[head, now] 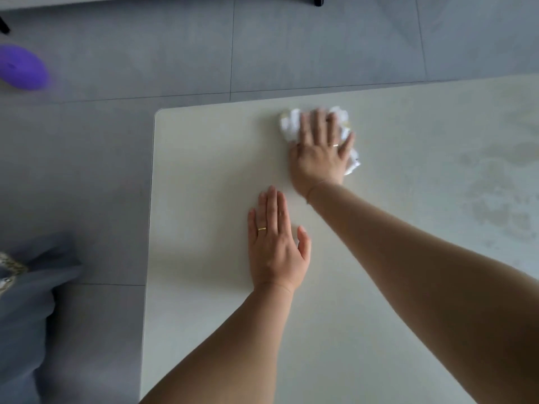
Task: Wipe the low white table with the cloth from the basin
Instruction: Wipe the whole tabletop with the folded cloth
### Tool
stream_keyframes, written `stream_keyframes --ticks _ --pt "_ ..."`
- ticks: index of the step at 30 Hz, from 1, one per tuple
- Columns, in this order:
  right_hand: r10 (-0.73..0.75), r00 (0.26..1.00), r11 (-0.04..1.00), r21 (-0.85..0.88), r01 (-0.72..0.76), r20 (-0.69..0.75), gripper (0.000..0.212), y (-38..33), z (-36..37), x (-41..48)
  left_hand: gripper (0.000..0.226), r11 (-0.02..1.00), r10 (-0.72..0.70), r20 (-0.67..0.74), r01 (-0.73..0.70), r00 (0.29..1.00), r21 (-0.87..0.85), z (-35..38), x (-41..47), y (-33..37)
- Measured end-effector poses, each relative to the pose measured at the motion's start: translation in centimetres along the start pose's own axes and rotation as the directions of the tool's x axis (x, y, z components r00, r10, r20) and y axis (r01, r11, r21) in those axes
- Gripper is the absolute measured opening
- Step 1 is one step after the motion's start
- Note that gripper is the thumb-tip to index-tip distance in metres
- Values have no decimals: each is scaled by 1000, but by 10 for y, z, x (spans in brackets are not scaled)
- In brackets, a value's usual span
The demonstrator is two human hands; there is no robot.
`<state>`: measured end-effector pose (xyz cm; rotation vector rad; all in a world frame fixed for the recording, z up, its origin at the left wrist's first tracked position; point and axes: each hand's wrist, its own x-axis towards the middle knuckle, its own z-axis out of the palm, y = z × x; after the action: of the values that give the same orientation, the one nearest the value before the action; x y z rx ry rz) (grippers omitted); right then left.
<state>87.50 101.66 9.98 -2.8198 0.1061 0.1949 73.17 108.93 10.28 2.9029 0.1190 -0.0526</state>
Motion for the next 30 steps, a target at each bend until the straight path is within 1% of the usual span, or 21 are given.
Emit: stream_keyframes --ticks 1,3,5,6,7,8,10,12,13,14,15,16,17,19,20,21,22,23,25,28,30 --pt "-138 990 990 -11 139 35 56 -12 5 -9 64 1000 -2 -1 2 1000 1 0 0 0" --pt "-355 928 932 -40 361 114 56 -19 7 -16 62 1000 -1 -3 1 1000 -3 -1 -1 0" --pt "-471 868 867 -99 488 154 55 -4 -1 1 64 1000 9 -5 -9 1000 -5 -1 0 0" --pt "-484 861 854 -127 504 158 55 7 -6 11 65 1000 8 0 -8 1000 -6 0 -1 0" --pt "-451 882 874 -132 467 137 54 21 -11 24 66 1000 8 2 -8 1000 -7 0 0 -1" --pt "-366 925 919 -117 376 102 53 38 -17 37 66 1000 11 3 -11 1000 -6 0 0 -2" --pt "-115 993 990 -75 116 21 53 71 -30 58 66 1000 20 7 -20 1000 1 1 0 -2" --pt "127 991 991 -43 -128 -31 55 81 -34 68 66 1000 19 0 -19 1000 3 1 0 -2" --pt "208 977 978 -15 -209 -37 56 73 -33 68 66 1000 17 -2 -17 1000 2 2 0 -2" --pt "247 969 969 10 -247 -32 56 60 -30 62 66 1000 17 -1 -17 1000 2 1 0 -2" --pt "222 975 975 21 -222 -26 57 45 -25 53 66 1000 18 1 -18 1000 1 1 0 -2" --pt "126 992 992 13 -125 -18 57 33 -18 42 66 1000 18 1 -18 1000 -1 0 0 -1" --pt "-16 1000 1000 -3 16 3 56 25 -13 30 66 1000 17 3 -17 1000 -1 0 0 -1" --pt "-267 961 962 -45 270 71 54 32 -14 16 66 1000 16 1 -16 1000 3 -1 -1 -1" --pt "-333 938 938 -65 340 91 53 46 -20 20 66 1000 18 -3 -18 1000 8 -1 -1 -1" --pt "-345 934 932 -84 353 92 52 65 -28 29 66 1000 20 -5 -20 1000 14 0 -1 -1" --pt "-305 950 946 -96 311 73 52 85 -35 38 65 1000 19 -3 -19 1000 17 0 -1 -1" --pt "-221 975 970 -94 224 36 51 109 -43 47 65 1000 17 -1 -17 1000 19 0 -1 -1" --pt "-6 1000 998 -64 4 -29 52 158 -60 60 65 999 19 -4 -19 1000 26 0 0 -1" --pt "272 961 961 -32 -274 -48 57 191 -75 67 65 999 19 1 -19 1000 31 0 0 -1" --pt "370 928 929 11 -370 -38 58 168 -71 63 66 999 19 0 -19 1000 30 0 0 -1"
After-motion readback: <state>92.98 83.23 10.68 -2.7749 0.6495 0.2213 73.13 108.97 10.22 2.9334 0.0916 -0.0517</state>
